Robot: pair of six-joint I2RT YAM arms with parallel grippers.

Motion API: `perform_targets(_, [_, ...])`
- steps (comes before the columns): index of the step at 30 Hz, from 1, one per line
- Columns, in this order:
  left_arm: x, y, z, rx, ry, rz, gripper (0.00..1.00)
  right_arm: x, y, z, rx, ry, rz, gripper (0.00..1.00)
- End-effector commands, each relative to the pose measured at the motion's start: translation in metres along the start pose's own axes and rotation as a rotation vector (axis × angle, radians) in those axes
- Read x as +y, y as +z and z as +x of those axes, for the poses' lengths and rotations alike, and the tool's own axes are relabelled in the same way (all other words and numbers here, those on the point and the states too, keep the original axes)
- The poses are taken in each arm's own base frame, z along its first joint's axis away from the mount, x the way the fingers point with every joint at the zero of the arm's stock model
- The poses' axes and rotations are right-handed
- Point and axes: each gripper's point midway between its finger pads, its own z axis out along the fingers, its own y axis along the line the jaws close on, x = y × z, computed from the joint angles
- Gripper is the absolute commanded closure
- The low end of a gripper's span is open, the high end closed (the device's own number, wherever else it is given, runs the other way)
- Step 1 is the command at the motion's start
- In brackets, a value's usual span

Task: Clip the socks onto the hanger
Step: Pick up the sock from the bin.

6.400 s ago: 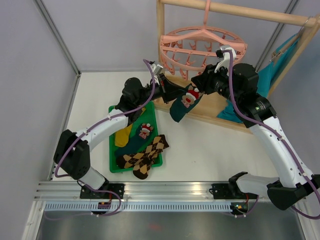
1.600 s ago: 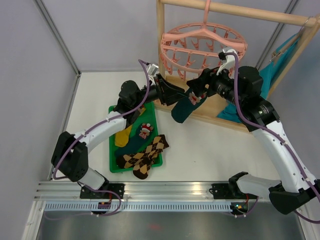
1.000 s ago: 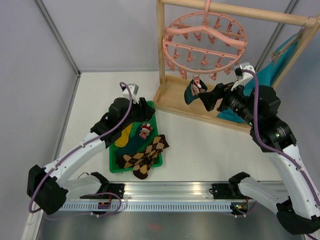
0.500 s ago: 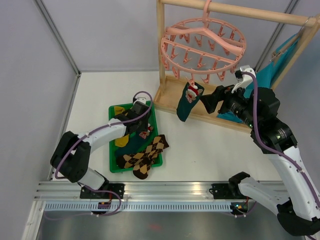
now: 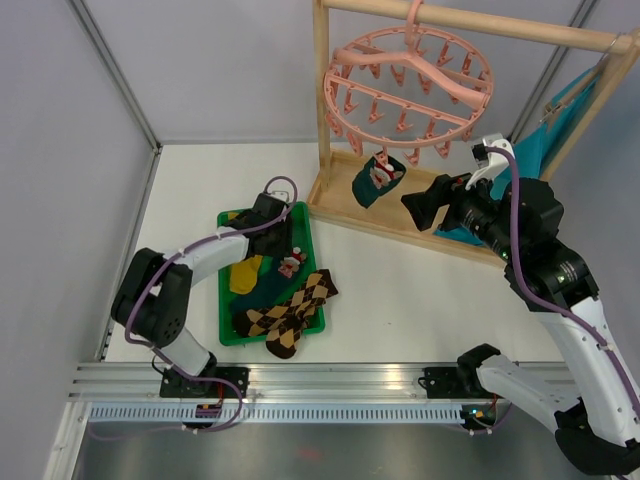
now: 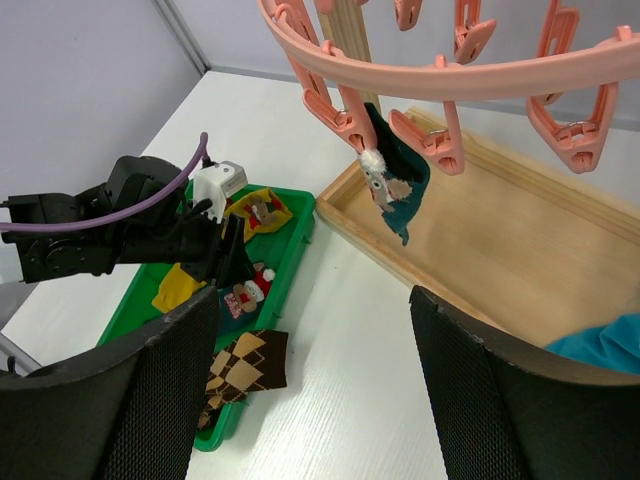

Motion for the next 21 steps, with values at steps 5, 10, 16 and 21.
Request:
perform_targets(5, [-0.018,0.012,-0.014,-0.014,0.042,0.142,0.48,0.006,-0.011,-0.018,-0.051,0.000,-0.017,0.17])
perform_targets(10, [-0.014,0.021,-0.006,0.021,0.042,0.119,0.50,0.008,-0.014,-0.019,-0.053,-0.002,-0.023,0.17])
perform_targets(16, [-0.010,0.018,-0.006,0.021,0.042,0.099,0.51,0.008,-0.015,-0.019,-0.052,-0.005,-0.026,0.17])
perform_targets(21, [-0.007,0.000,-0.022,-0.039,0.032,0.079,0.39,0.010,-0.016,-0.023,-0.060,-0.005,-0.033,0.16])
